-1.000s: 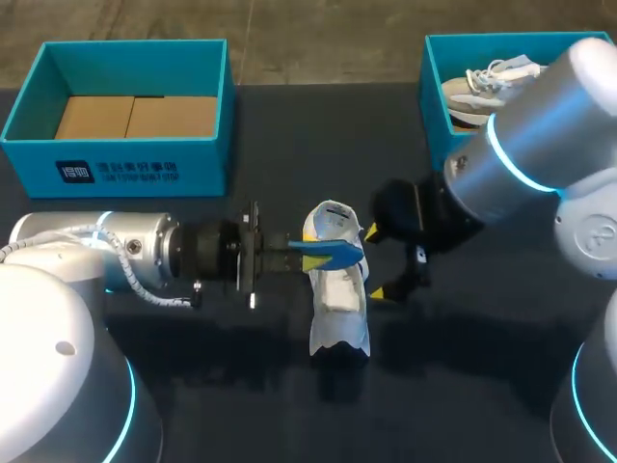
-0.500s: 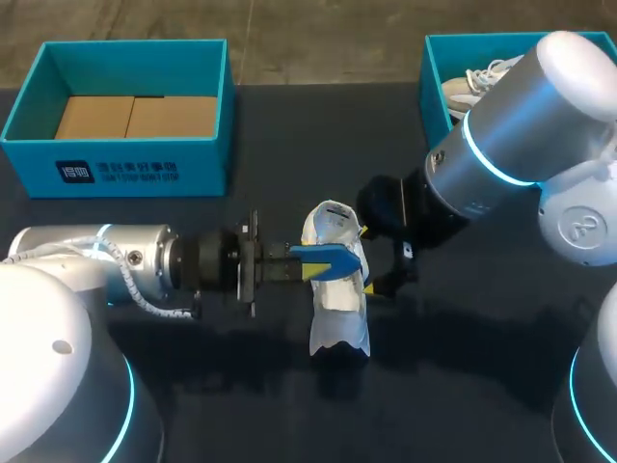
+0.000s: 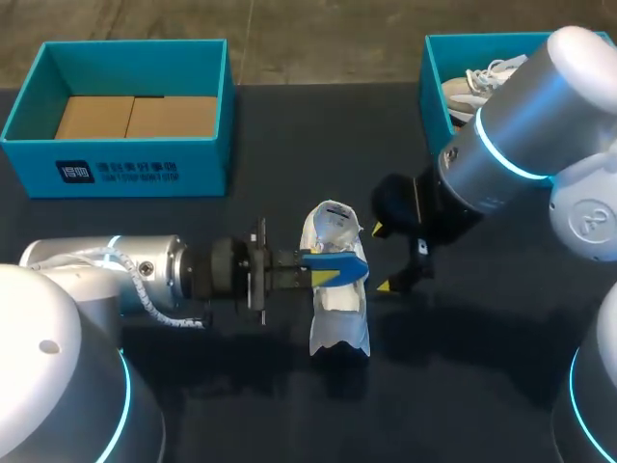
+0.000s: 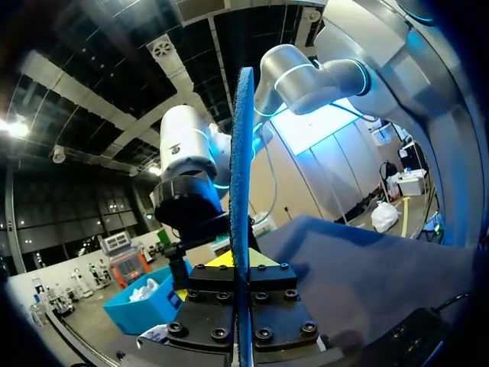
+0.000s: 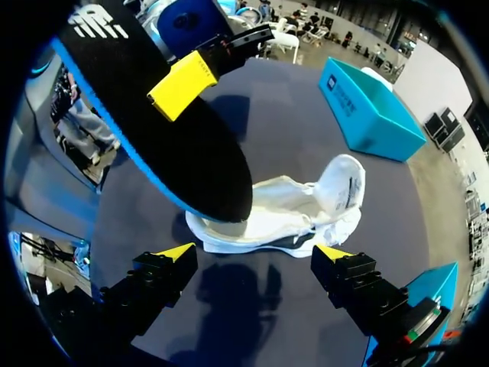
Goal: Take the shoe out of the shoebox, open the shoe tongue, remove and reinsert the insole, then place the shoe into the shoebox
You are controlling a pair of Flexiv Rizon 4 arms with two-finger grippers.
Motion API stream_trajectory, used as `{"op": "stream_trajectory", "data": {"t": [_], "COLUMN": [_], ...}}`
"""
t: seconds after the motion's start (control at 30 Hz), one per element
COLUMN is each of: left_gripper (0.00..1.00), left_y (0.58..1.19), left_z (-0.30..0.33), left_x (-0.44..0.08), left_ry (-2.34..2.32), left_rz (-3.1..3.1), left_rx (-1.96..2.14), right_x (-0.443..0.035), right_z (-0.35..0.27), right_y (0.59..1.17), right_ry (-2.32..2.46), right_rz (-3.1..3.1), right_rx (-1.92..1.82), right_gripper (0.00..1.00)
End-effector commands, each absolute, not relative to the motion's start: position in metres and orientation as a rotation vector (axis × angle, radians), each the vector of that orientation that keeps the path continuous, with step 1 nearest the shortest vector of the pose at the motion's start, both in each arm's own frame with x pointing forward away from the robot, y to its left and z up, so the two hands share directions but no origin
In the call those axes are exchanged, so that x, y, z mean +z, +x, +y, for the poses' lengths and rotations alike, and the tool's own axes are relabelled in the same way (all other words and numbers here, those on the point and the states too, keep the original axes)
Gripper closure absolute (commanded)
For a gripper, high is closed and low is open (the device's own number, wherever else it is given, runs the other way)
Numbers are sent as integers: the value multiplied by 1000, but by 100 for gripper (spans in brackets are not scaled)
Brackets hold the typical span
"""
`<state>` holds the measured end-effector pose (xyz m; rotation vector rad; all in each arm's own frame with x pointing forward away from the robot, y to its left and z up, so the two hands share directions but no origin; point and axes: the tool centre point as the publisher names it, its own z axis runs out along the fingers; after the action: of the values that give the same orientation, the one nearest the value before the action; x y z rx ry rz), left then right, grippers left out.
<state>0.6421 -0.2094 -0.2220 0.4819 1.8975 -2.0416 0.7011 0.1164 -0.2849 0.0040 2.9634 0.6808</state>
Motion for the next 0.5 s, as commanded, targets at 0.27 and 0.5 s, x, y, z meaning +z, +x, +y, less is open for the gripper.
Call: {"op": "stream_trajectory", "data": {"t": [0.27, 0.5], "left_gripper": [100, 100], "left_y": [641, 642], "left_z": [-214, -214], "left_x": [-239, -247], "left_ry": [461, 474], "left_rz": [1917, 1955], "left_rx": [-2025, -1982], "right_x": [-282, -282], "right_z": [111, 111], "right_y": [696, 696], "right_ry": [4, 4], "right_rz": [2956, 2956], "right_rx": [683, 683], "right_gripper": [0, 0]}}
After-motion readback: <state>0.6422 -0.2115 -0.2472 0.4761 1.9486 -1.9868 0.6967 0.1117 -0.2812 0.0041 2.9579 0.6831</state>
